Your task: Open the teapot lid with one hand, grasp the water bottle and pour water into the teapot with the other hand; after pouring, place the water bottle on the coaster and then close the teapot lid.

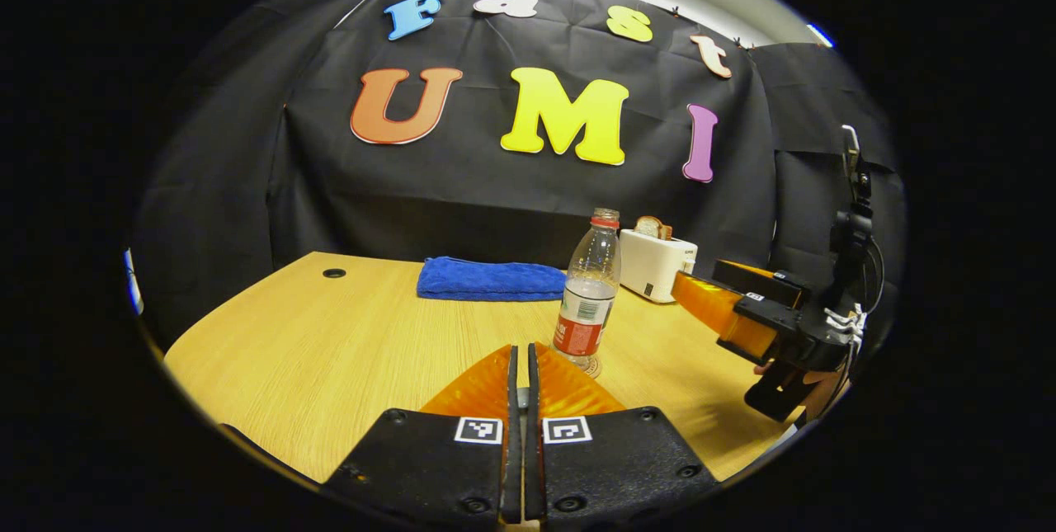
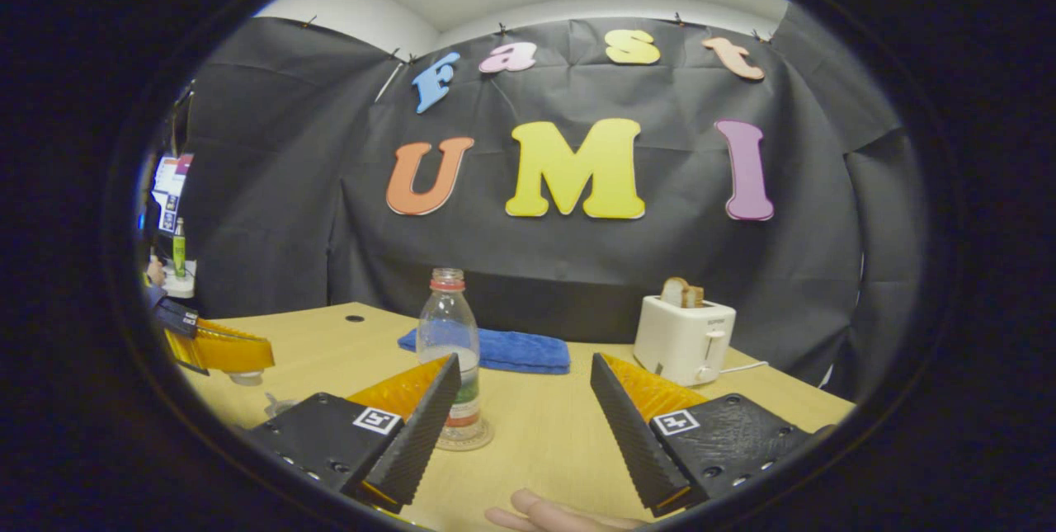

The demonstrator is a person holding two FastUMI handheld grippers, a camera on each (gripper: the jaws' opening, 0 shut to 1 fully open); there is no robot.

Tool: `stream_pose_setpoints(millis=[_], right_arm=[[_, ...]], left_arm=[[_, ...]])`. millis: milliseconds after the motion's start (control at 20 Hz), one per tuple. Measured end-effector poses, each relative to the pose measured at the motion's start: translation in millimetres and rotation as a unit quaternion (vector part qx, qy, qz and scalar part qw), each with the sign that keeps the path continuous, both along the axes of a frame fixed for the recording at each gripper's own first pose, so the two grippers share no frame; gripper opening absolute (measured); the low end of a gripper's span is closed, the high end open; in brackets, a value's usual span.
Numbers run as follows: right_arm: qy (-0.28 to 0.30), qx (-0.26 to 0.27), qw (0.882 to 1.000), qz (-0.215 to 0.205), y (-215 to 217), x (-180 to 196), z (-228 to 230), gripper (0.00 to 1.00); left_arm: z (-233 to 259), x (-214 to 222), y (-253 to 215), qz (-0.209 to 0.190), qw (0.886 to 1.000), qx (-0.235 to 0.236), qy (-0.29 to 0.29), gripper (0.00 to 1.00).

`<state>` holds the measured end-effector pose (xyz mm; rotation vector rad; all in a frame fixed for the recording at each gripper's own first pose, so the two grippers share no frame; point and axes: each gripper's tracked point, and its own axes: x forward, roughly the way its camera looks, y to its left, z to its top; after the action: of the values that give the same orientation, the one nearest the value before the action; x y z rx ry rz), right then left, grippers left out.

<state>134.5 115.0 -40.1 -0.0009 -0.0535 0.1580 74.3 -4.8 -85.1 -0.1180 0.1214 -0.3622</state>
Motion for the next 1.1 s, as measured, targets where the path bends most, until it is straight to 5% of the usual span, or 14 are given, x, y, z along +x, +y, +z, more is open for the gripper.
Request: stream_pose_setpoints(millis=[300, 1100], right_arm=[[0.007, 0.070, 0.998, 0.005, -28, -33, -6, 0.95], [-0.029, 0.069, 0.997, 0.027, -28, -75, 15, 0.93]], left_arm=[[-29, 8, -16, -0.003, 0.999, 0.038, 0.003, 0.04], [-41, 27, -24, 0.025, 0.998, 0.061, 0.001, 0.08]])
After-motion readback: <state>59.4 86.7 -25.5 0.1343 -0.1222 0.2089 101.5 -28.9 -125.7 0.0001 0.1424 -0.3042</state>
